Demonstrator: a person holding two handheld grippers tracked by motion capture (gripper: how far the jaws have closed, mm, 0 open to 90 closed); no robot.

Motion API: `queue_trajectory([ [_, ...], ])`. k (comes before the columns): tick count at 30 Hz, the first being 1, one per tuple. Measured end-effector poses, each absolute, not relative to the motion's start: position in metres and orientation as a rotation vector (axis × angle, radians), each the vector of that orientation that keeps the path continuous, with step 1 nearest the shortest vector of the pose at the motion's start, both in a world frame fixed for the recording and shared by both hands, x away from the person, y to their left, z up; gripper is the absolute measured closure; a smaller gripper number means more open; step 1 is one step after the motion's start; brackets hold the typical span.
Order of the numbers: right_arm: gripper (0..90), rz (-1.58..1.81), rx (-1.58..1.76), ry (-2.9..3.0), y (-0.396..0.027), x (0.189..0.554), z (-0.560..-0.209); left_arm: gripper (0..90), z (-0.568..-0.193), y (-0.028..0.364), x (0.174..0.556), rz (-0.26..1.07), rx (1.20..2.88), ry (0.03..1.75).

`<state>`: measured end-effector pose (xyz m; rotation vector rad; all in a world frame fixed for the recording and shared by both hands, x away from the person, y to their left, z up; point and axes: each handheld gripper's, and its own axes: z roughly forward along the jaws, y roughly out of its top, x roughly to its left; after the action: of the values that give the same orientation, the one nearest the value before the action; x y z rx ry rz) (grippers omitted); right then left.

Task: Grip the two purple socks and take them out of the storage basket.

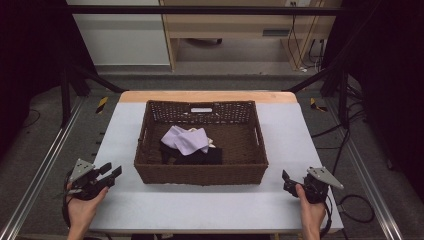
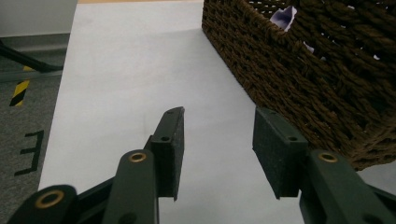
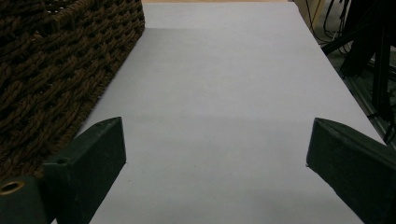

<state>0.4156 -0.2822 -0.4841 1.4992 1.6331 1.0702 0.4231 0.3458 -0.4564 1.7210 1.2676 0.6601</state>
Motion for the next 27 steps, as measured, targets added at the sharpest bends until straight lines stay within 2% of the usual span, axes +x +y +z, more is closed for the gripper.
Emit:
queue_trajectory([
  [10,4.7,1.079,1.507,1.627,-0.283,0.416,-0.484,51.1,-0.448,0.348,0.421,0.627,1.658,1.260],
  [27,4.1,1.081,1.520,1.630,-0.283,0.417,-0.484,48.5,-0.422,0.342,0.418,0.668,1.616,1.210],
])
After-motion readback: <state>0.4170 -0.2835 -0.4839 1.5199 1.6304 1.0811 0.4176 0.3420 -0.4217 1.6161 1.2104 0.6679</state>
